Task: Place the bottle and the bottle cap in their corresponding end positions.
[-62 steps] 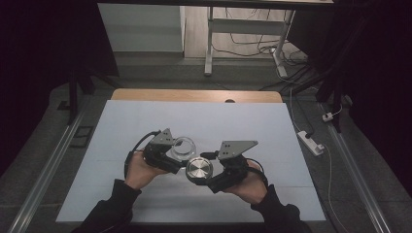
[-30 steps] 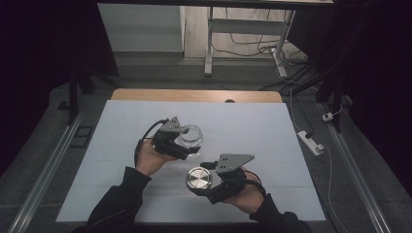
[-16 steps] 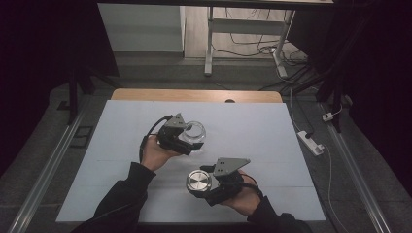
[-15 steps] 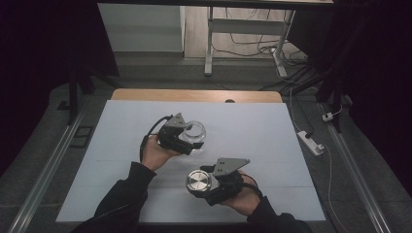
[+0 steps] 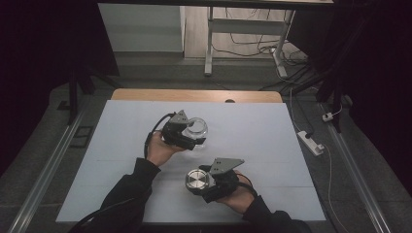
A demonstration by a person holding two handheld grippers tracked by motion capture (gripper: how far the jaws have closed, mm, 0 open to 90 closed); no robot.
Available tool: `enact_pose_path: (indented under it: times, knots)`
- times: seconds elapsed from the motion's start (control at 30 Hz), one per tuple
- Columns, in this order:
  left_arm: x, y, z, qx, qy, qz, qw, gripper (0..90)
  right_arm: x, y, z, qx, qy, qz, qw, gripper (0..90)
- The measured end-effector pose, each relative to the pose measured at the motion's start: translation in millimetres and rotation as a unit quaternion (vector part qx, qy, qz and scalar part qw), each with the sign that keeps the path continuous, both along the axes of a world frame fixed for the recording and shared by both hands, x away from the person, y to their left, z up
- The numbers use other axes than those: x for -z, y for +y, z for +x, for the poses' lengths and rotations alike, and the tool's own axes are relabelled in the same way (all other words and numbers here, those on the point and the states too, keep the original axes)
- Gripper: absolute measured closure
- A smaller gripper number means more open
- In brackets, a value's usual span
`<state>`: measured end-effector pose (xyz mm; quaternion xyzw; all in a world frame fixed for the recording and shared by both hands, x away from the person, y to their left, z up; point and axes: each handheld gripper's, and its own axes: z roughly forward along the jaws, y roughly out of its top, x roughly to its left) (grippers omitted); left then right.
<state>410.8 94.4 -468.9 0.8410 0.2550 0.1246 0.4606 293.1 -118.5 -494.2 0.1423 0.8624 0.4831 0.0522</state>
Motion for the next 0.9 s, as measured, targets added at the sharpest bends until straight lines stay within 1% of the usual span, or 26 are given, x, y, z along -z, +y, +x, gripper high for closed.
enact_pose_path:
  times: [0.1,0.13,0.27,0.4,0.67,0.83,0.9]
  knots:
    - [2.2,-1.1,4.0,-0.006,-0.003,0.002,1.0000,16.0,4.9,1.4,3.7,0.004,0.000,-0.004,1.0000,19.7]
    - [3.0,-1.3,5.2,-0.007,-0.003,0.003,1.0000,16.0,8.6,2.0,5.5,0.006,0.000,-0.009,0.9999,19.7]
    - [7.3,-2.7,10.0,-0.013,-0.002,0.004,0.9999,16.0,14.0,2.7,8.4,0.008,-0.001,-0.015,0.9999,19.7]
    - [13.0,-4.3,14.5,-0.018,-0.001,0.009,0.9998,16.0,21.1,4.8,12.8,0.011,0.006,-0.019,0.9997,19.7]
    - [22.9,-4.5,20.7,-0.030,0.001,0.017,0.9994,16.0,29.0,7.9,16.8,0.014,0.011,-0.029,0.9994,19.7]
    - [29.0,-4.3,23.4,-0.030,0.007,0.016,0.9994,16.0,36.4,9.0,21.6,0.020,0.018,-0.039,0.9989,19.7]
    - [30.4,-5.3,23.6,-0.030,0.006,0.018,0.9994,16.0,37.6,9.2,22.2,0.020,0.017,-0.041,0.9988,19.7]
